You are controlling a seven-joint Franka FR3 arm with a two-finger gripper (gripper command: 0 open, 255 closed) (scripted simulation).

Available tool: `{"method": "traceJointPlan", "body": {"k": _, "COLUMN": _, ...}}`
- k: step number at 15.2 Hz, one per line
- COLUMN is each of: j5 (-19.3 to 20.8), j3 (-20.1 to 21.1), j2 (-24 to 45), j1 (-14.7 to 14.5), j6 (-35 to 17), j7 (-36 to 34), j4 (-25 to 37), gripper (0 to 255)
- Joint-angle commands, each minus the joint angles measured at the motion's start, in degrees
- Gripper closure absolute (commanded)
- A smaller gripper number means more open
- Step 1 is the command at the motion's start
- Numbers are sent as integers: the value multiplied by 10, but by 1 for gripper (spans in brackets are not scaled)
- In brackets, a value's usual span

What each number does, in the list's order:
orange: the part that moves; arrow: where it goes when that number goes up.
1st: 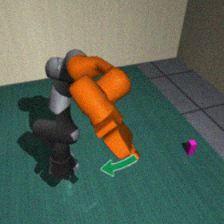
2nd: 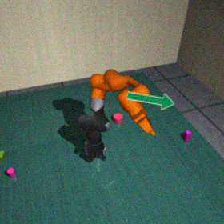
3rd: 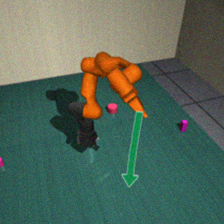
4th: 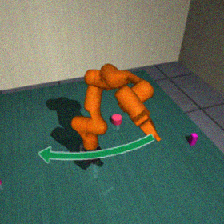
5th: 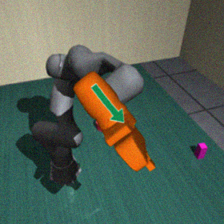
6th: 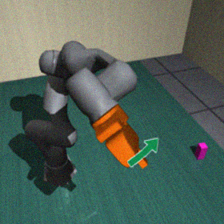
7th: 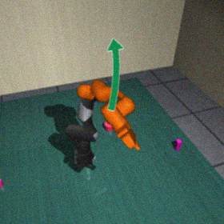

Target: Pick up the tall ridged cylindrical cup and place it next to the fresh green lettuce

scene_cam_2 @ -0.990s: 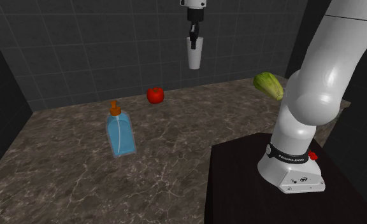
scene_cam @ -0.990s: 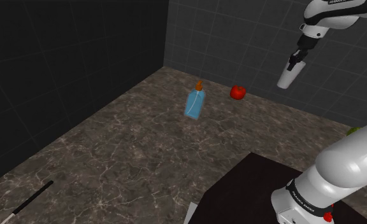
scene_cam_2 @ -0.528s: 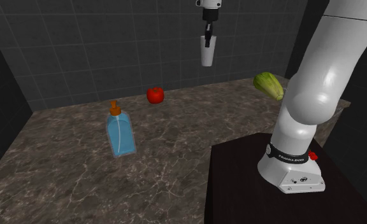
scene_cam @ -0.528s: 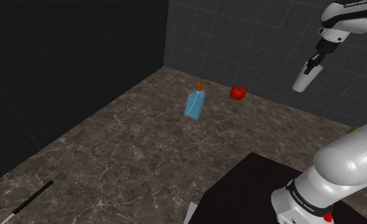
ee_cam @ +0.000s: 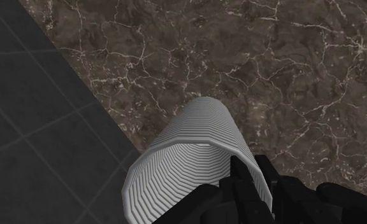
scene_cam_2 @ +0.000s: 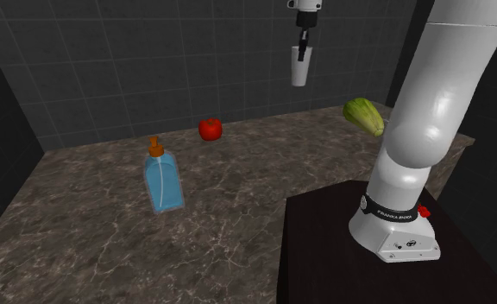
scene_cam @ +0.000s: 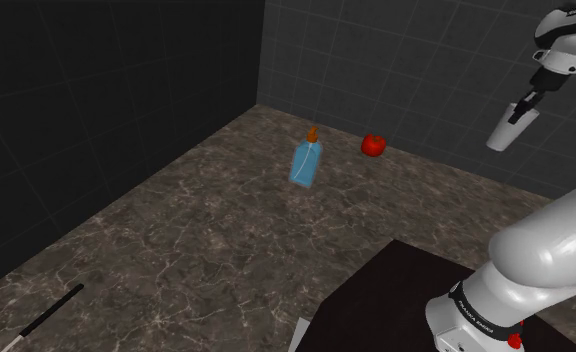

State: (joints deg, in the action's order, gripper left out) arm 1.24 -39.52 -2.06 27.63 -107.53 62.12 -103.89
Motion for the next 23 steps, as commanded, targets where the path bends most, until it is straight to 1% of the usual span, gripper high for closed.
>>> {"method": "traceJointPlan", "body": {"k": 1, "j5": -23, "j3": -20, "j2": 29, "j1": 16, "j6": 4, "j7": 42, "j4": 27, "gripper": 255}}
{"method": "traceJointPlan", "body": {"k": 5, "j5": -70, "j3": -49, "j2": 85, "j1": 56, "j6": 17, "j7": 118, "j4": 78, "gripper": 255}}
{"method": "traceJointPlan", "body": {"k": 8, "j5": -112, "j3": -63, "j2": 135, "j1": 97, "j6": 33, "j7": 175, "j4": 126, "gripper": 255}}
{"method": "traceJointPlan", "body": {"k": 11, "j5": -156, "j3": -68, "j2": 189, "j1": 150, "j6": 55, "j7": 227, "j4": 184, "gripper": 255}}
{"method": "traceJointPlan", "body": {"k": 16, "j5": -223, "j3": -59, "j2": 283, "j1": 252, "j6": 104, "j7": 295, "j4": 302, "gripper": 255}}
{"method": "traceJointPlan", "body": {"k": 23, "j5": -221, "j3": -58, "j2": 277, "j1": 236, "j6": 47, "j7": 301, "j4": 238, "gripper": 255}}
